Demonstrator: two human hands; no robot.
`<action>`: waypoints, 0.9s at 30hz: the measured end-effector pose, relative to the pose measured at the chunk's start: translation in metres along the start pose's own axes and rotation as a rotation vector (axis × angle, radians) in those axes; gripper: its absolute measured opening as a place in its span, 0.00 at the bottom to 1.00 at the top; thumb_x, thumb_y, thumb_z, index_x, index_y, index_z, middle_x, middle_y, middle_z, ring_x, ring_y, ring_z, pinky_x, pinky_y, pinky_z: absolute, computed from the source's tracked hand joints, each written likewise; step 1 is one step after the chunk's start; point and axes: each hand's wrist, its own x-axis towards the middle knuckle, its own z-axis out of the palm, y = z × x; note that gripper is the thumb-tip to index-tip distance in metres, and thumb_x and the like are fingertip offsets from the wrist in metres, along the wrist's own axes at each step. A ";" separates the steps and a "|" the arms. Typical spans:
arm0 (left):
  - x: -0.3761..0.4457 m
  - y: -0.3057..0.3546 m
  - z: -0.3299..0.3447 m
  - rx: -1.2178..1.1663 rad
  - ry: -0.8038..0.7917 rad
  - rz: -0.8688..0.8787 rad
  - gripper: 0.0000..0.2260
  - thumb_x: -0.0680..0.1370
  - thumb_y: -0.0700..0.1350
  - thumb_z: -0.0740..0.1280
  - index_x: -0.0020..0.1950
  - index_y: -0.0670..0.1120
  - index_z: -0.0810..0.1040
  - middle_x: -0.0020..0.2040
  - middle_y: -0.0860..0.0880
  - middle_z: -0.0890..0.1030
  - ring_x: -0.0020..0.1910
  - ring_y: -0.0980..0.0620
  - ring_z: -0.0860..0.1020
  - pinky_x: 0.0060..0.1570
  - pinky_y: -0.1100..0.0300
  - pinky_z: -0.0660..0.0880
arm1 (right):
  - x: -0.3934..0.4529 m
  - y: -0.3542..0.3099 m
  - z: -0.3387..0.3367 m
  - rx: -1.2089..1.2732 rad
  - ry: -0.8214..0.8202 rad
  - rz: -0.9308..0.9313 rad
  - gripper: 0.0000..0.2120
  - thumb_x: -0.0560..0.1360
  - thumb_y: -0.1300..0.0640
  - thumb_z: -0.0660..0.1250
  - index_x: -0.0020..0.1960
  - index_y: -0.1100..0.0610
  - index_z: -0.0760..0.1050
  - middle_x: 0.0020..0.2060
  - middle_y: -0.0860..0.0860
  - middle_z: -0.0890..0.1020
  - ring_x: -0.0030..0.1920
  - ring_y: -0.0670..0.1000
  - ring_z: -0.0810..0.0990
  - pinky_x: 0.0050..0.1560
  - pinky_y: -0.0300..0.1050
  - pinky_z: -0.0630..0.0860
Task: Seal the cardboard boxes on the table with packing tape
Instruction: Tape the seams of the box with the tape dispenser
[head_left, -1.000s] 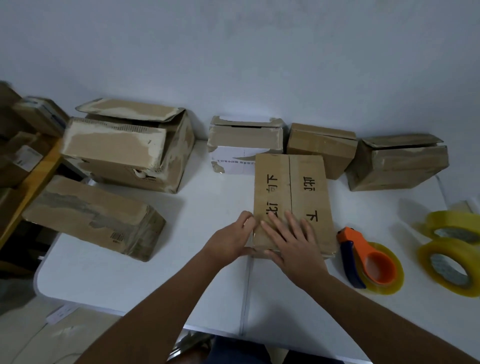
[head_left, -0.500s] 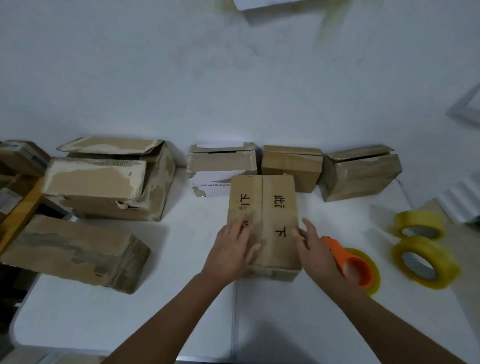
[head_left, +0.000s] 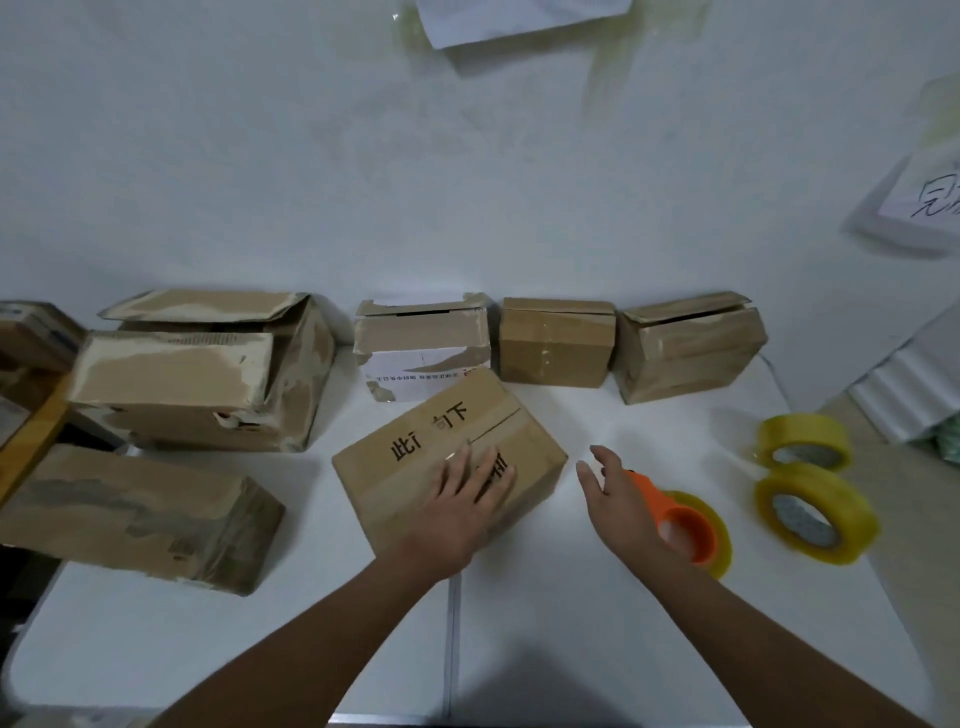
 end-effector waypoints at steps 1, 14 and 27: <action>-0.003 -0.002 0.003 0.001 0.016 0.036 0.46 0.79 0.50 0.68 0.77 0.55 0.30 0.81 0.45 0.36 0.77 0.37 0.33 0.75 0.40 0.39 | 0.002 -0.002 0.002 -0.011 -0.019 -0.003 0.24 0.83 0.48 0.57 0.76 0.54 0.61 0.67 0.57 0.74 0.67 0.55 0.73 0.63 0.45 0.69; -0.043 -0.069 -0.029 -0.077 0.201 0.263 0.32 0.67 0.28 0.65 0.68 0.50 0.71 0.75 0.51 0.69 0.76 0.48 0.64 0.76 0.47 0.58 | 0.031 -0.022 0.010 -0.059 -0.146 -0.139 0.28 0.82 0.49 0.58 0.78 0.56 0.55 0.75 0.51 0.63 0.74 0.51 0.62 0.70 0.43 0.61; -0.064 0.011 -0.006 -0.385 -0.186 -0.117 0.50 0.66 0.79 0.49 0.79 0.56 0.34 0.77 0.49 0.25 0.75 0.33 0.30 0.76 0.36 0.43 | -0.013 0.017 0.008 -0.208 -0.052 -0.150 0.19 0.81 0.48 0.60 0.71 0.49 0.68 0.60 0.49 0.75 0.53 0.49 0.78 0.55 0.51 0.79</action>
